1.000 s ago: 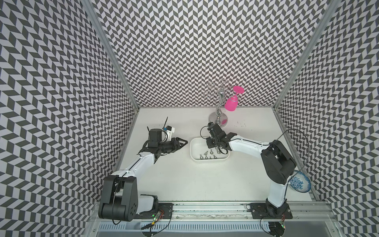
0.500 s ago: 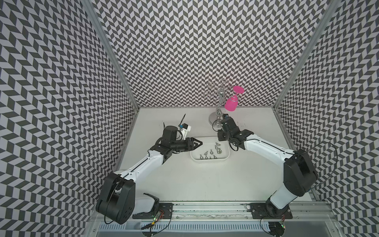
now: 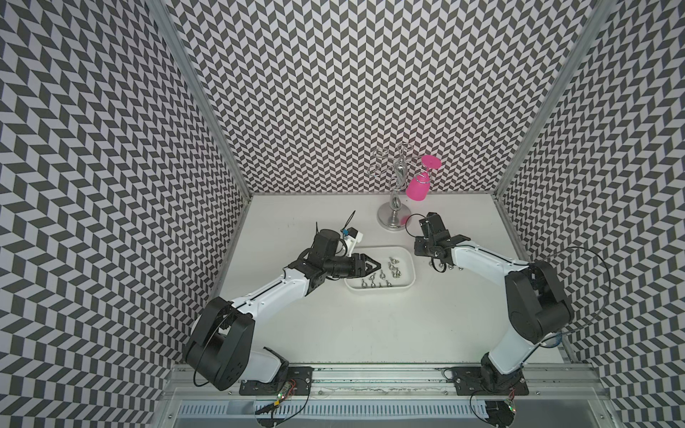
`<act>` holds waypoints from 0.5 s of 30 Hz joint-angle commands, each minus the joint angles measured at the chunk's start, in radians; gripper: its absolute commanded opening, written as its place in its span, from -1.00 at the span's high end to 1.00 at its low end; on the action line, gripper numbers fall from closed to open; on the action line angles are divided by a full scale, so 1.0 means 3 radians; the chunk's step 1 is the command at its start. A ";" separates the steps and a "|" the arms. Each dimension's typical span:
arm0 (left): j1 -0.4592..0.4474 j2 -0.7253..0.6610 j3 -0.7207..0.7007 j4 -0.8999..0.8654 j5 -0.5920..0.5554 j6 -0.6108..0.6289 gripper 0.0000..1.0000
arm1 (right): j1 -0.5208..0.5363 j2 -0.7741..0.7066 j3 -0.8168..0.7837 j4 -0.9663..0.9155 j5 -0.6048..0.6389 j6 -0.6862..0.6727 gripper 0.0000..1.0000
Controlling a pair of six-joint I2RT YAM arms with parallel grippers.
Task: Take out the wing nut from the storage box
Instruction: Place the wing nut at the center of the board.
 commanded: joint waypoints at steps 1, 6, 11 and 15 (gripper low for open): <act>-0.0024 0.0013 0.0062 0.0114 -0.0043 -0.0042 -0.01 | 0.0017 0.0101 -0.0050 0.0168 -0.0022 0.0090 1.00; -0.0086 0.0050 0.0027 0.0210 -0.0054 -0.0102 -0.01 | 0.0017 0.0172 -0.0158 0.0258 -0.0062 0.0130 1.00; -0.0143 0.0126 0.0046 0.0265 -0.0048 -0.0139 -0.01 | 0.0018 0.0221 -0.0228 0.0278 -0.0083 0.0156 1.00; -0.0171 0.0178 0.0062 0.0312 -0.0058 -0.0159 -0.01 | 0.0018 0.0226 -0.0275 0.0286 -0.0081 0.0154 1.00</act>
